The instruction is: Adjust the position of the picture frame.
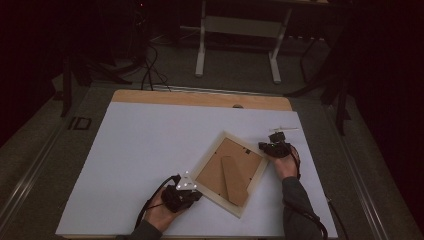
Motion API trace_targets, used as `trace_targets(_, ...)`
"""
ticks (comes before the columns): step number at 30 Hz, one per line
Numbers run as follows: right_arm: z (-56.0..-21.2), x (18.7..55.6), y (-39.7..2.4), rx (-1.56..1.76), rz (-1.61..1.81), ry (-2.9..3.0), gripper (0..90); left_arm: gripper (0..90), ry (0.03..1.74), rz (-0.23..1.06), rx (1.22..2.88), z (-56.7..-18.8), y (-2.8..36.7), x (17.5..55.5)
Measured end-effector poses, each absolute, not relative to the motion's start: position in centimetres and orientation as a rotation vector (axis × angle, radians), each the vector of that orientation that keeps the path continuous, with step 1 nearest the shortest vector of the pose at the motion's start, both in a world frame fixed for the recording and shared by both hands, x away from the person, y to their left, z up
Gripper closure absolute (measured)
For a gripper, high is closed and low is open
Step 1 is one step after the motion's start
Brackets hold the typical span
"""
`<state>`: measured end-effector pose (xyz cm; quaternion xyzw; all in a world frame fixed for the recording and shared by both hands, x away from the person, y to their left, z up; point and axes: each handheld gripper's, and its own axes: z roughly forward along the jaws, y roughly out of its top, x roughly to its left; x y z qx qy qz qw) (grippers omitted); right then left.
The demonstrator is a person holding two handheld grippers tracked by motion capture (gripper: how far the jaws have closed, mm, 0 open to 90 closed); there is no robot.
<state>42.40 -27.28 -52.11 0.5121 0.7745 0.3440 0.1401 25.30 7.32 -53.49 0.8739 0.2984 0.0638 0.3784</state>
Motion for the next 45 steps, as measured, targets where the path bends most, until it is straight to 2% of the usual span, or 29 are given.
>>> trace_targets(24,-52.6,42.0,-27.4,1.490,0.999,2.269,90.0,90.0,0.882,0.217,2.182,-53.6,8.2,26.3)
trace_targets(37,-52.5,41.4,-26.8,1.440,0.974,2.308,90.0,90.0,1.030,0.282,2.108,-53.7,9.4,27.6)
trace_targets(45,-52.5,40.7,-26.6,1.408,0.965,2.317,90.0,90.0,1.064,0.293,2.085,-53.8,10.0,28.1)
